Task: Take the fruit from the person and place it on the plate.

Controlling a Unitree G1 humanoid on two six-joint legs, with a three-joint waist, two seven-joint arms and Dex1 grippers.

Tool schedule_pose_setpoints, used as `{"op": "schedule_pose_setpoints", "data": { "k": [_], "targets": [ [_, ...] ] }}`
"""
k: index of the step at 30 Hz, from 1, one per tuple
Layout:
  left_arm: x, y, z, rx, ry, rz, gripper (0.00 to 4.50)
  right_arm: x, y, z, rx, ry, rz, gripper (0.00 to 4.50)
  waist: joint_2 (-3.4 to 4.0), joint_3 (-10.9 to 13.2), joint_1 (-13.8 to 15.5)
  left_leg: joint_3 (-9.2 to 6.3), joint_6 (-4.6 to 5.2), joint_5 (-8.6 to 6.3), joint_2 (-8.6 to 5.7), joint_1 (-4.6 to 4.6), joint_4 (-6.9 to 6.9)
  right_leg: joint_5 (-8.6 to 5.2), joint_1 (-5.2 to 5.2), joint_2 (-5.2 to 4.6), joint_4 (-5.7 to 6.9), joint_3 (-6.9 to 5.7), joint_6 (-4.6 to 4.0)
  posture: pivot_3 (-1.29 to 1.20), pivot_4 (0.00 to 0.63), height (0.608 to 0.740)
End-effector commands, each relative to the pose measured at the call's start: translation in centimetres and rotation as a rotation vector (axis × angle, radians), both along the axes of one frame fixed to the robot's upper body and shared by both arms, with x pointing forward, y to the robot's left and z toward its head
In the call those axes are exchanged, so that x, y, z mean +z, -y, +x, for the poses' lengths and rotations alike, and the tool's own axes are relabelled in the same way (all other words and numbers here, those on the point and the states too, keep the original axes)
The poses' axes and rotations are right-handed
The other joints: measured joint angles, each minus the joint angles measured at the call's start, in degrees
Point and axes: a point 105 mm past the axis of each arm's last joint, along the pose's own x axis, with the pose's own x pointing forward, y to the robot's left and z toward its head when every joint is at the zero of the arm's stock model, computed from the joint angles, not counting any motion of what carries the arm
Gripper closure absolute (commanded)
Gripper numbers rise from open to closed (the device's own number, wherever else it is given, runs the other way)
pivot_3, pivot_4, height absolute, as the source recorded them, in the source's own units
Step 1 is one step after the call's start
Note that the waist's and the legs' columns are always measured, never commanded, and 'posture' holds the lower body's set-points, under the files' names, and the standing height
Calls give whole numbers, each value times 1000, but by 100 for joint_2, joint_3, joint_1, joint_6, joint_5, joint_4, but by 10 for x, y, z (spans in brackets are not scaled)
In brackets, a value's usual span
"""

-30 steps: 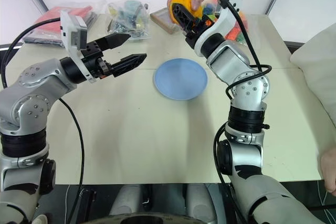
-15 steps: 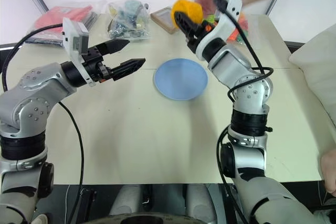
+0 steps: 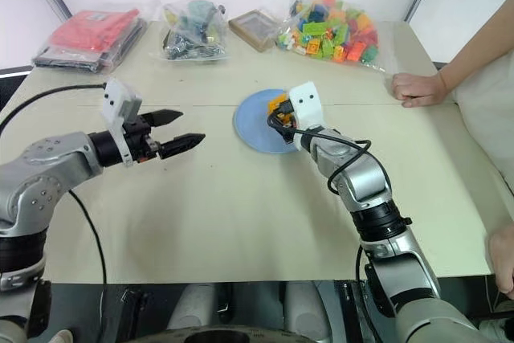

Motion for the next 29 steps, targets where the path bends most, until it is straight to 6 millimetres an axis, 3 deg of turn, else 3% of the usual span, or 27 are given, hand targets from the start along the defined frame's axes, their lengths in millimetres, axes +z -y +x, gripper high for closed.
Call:
{"op": "schedule_pose_setpoints", "data": {
  "k": [1,6,8,11,15,19,24,29],
  "targets": [
    [9,1,-6,-26,57,29,0,10,0,1,5,52,5,2223,0,0,12,0,0,0,0,0,0,0,0,-1,0,0,0,0,150,731],
    [12,3,-6,-36,70,25,0,5,-2,0,15,35,6,2223,0,0,3,0,0,0,-1,0,0,0,0,-3,0,-1,0,0,150,731],
    [13,6,-6,-48,78,24,0,5,-4,0,27,29,15,1178,0,0,-1,0,0,0,-1,0,0,0,0,-1,1,-1,-1,0,150,731],
    [14,10,-5,-66,89,25,0,7,-6,-3,51,20,26,39,0,0,1,0,0,0,-1,0,0,0,0,-1,1,-1,0,0,150,731],
    [17,13,-3,-79,98,16,0,18,-1,-10,72,36,36,39,0,0,8,1,0,0,-1,0,0,0,0,-1,1,-1,0,0,150,731],
    [20,16,-4,-102,107,8,0,41,21,-28,110,68,38,39,0,0,33,1,0,0,-4,-2,1,0,0,-5,0,-2,0,0,150,731],
    [26,16,-5,-120,121,6,0,77,62,-79,226,128,-28,39,0,1,33,1,1,-1,-4,-2,0,0,4,-3,-4,-4,0,0,150,731],
    [30,18,-5,-129,130,-20,0,89,99,-108,223,101,-80,39,-1,1,15,1,2,-1,-3,3,0,-1,8,-1,-6,-4,-1,0,150,731]
  ]
}}
